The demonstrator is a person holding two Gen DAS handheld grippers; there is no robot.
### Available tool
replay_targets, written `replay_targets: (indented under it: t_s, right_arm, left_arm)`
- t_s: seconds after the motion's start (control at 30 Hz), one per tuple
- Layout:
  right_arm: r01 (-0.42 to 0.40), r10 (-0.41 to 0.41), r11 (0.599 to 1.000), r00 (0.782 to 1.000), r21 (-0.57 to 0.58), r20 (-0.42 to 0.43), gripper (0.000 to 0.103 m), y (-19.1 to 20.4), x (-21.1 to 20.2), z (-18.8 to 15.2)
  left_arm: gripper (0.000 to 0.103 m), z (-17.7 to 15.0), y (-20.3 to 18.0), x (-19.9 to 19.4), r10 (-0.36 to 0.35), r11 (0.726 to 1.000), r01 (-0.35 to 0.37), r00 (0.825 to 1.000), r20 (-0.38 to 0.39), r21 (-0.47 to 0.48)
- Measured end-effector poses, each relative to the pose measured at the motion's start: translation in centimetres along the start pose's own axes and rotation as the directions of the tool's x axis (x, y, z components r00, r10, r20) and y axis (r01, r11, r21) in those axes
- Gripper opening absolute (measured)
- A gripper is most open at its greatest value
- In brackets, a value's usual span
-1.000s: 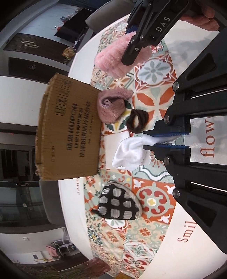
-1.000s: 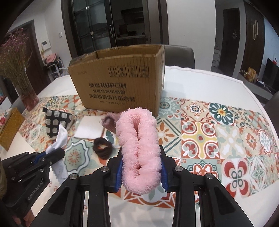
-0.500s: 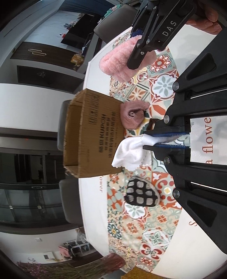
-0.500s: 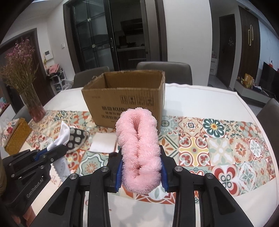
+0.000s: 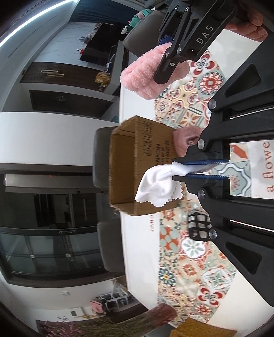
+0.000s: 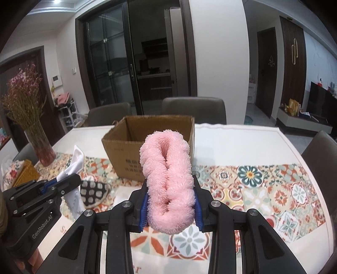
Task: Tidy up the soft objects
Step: 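Lift the headband and white cloth and carry both over the box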
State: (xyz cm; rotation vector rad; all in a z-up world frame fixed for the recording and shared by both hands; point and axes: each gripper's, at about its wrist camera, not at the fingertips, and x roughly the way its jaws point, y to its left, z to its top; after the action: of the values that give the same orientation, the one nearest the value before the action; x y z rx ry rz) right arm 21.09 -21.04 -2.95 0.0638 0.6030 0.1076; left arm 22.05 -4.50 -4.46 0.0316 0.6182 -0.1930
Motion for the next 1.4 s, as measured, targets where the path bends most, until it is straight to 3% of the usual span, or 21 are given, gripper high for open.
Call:
replay_targets:
  t_s: [0.73, 1.17, 1.4]
  right_arm:
    - [0.009, -0.011, 1.0, 0.993, 0.018, 0.114, 0.035, 0.9, 2.1, 6.5]
    - [0.038, -0.035, 0.999, 0.989, -0.019, 0.145, 0.036, 1.9, 5.7, 9.4]
    - [0.036, -0.033, 0.999, 0.993, -0.03, 0.109, 0.036, 2.4, 8.5, 10.2]
  left_arm:
    - [0.009, 7.3, 1.6, 2.0, -0.012, 0.999, 0.005, 0.991, 0.133, 0.052]
    - [0.01, 10.6, 2.9, 6.2, -0.014, 0.998, 0.006, 0.991, 0.136, 0.062]
    - [0.01, 11.3, 3.2, 9.3, -0.028, 0.996, 0.019, 0.995, 0.098, 0.082]
